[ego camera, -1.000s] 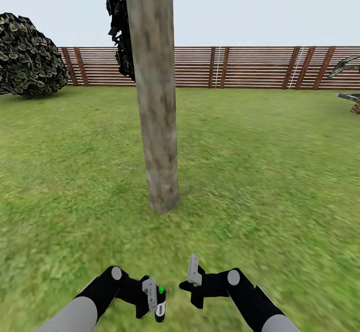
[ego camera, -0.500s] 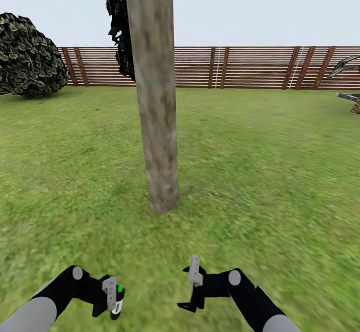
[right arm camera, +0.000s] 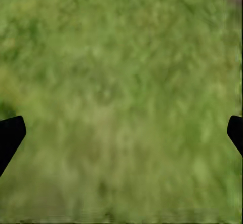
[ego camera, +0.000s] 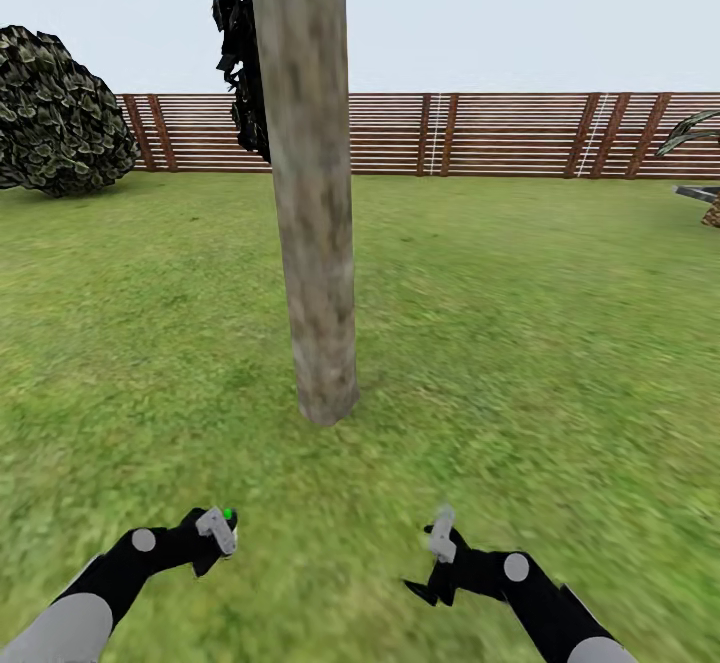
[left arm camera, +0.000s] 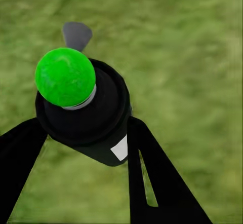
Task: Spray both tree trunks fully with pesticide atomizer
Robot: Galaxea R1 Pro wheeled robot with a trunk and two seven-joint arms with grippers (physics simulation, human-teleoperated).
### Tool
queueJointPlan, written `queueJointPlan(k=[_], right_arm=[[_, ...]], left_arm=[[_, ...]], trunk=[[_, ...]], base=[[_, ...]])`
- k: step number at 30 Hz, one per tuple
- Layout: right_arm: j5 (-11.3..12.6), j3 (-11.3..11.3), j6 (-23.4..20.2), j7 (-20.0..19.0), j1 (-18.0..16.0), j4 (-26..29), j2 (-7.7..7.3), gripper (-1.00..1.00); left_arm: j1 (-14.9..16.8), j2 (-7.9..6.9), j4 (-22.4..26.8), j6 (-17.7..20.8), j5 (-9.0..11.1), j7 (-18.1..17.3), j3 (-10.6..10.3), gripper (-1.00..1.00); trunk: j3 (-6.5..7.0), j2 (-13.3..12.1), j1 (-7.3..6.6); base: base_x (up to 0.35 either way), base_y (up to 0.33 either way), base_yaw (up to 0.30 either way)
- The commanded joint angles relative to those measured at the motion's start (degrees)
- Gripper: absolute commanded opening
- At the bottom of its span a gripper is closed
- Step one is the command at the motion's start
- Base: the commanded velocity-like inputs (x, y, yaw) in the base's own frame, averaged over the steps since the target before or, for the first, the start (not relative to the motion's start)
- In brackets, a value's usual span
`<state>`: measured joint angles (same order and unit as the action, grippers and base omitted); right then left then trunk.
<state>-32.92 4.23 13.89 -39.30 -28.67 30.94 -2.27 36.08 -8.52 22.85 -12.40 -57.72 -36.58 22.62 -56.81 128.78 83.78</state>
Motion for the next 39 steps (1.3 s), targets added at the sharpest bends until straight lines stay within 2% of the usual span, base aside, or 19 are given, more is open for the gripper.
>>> queueJointPlan(k=[1, 2, 4, 6, 9, 10, 11, 12, 15, 16, 17, 20, 24, 29, 37, 39], right_arm=[[-0.5, -5.0, 0.5, 1.9, 0.0, -3.9, -0.55, 1.00], [-0.5, -9.2, 0.5, 3.7, 0.0, -6.1, -0.78, 1.00], [-0.6, -14.5, 0.6, 7.9, 0.0, -8.6, -1.45, 1.00], [-0.5, -17.2, 0.6, 13.4, 0.0, -11.1, -1.92, 1.00], [-0.4, -19.2, 1.4, 25.0, 0.1, -15.3, -2.11, 1.00], [-0.4, -19.6, 2.4, 31.4, 0.1, -17.2, -2.07, 1.00], [-0.3, -19.7, 3.0, 33.5, 0.1, -17.8, -2.07, 1.00], [-0.3, -19.8, 5.8, 39.7, 0.1, -20.3, -2.05, 1.00], [-0.2, -20.0, 9.9, 45.0, 0.2, -23.4, -2.09, 1.00], [-0.2, -20.3, 11.9, 46.6, 0.2, -24.7, -2.15, 1.00], [0.6, -21.3, 15.0, 48.9, 0.4, -26.6, -2.24, 1.00], [3.0, -22.9, 17.3, 50.4, 1.6, -27.6, -2.28, 1.00], [3.9, -23.4, 18.3, 50.6, 3.4, -28.0, -2.16, 1.00], [4.1, -23.4, 18.4, 50.6, 4.7, -28.1, -1.82, 1.00], [4.5, -23.6, 18.4, 50.7, 4.9, -28.1, -1.63, 1.00], [4.6, -23.6, 18.5, 50.7, 4.9, -28.1, -1.62, 1.00]], left_arm=[[0.0, 1.31, 0.0, -0.2, -0.6, 3.5, 3.7, -1.00], [0.0, 2.70, 0.0, -0.1, -0.6, 7.2, 6.4, -1.00], [0.0, 5.01, -0.6, 1.4, -0.6, 12.9, 10.2, -1.00], [0.0, 6.18, -2.0, 5.0, -0.5, 17.9, 13.5, -1.00], [0.1, 7.80, -4.1, 10.5, 0.2, 23.6, 17.3, -1.00], [0.2, 8.44, -4.5, 12.3, 1.1, 24.9, 18.1, -1.00], [0.3, 8.60, -4.6, 12.9, 1.4, 25.1, 18.3, -1.00], [0.5, 8.89, -4.8, 15.8, 2.8, 25.4, 18.6, -1.00], [0.6, 9.09, -4.9, 20.4, 4.7, 25.3, 18.8, -1.00], [0.6, 9.14, -5.0, 22.7, 5.5, 25.1, 18.8, -1.00], [0.8, 9.19, -5.0, 27.1, 6.7, 24.3, 18.9, -1.00], [0.9, 9.64, -4.9, 33.2, 7.2, 21.2, 18.5, -1.00], [0.9, 10.17, -4.3, 38.0, 7.0, 18.0, 18.2, -1.00], [0.9, 10.28, -2.3, 39.1, 7.1, 17.3, 18.1, -1.00], [1.0, 10.75, 0.0, 39.2, 7.1, 17.2, 18.1, -1.00], [1.6, 11.25, 0.1, 39.2, 7.1, 17.2, 18.1, -1.00]], trunk=[[-0.05, 0.0, -0.01], [-0.05, 0.0, -0.01], [-0.05, 0.0, -0.01], [-0.05, 0.0, -0.01], [-0.05, 0.0, -0.01], [-0.05, 0.0, -0.01], [-0.05, 0.0, -0.01], [-0.05, 0.0, -0.01], [-0.05, 0.0, -0.01], [-0.05, 0.0, -0.01], [-0.05, 0.0, -0.01], [-0.05, 0.0, -0.01], [-0.05, 0.0, -0.01], [-0.05, 0.0, -0.01], [-0.05, 0.0, -0.01], [-0.05, 0.0, -0.01]], base=[[0.000, 0.000, 0.000], [0.000, 0.000, 0.000], [0.000, 0.000, 0.000], [0.000, 0.000, 0.000], [0.000, 0.000, 0.000], [0.000, 0.000, 0.000], [0.000, 0.000, 0.000], [0.000, 0.000, 0.000], [0.000, 0.000, 0.000], [0.000, 0.000, 0.000], [0.000, 0.000, 0.000], [0.000, 0.000, 0.000], [0.000, 0.000, 0.000], [0.046, 0.000, 0.000], [0.280, -0.071, 0.000], [0.237, -0.187, 0.000]])
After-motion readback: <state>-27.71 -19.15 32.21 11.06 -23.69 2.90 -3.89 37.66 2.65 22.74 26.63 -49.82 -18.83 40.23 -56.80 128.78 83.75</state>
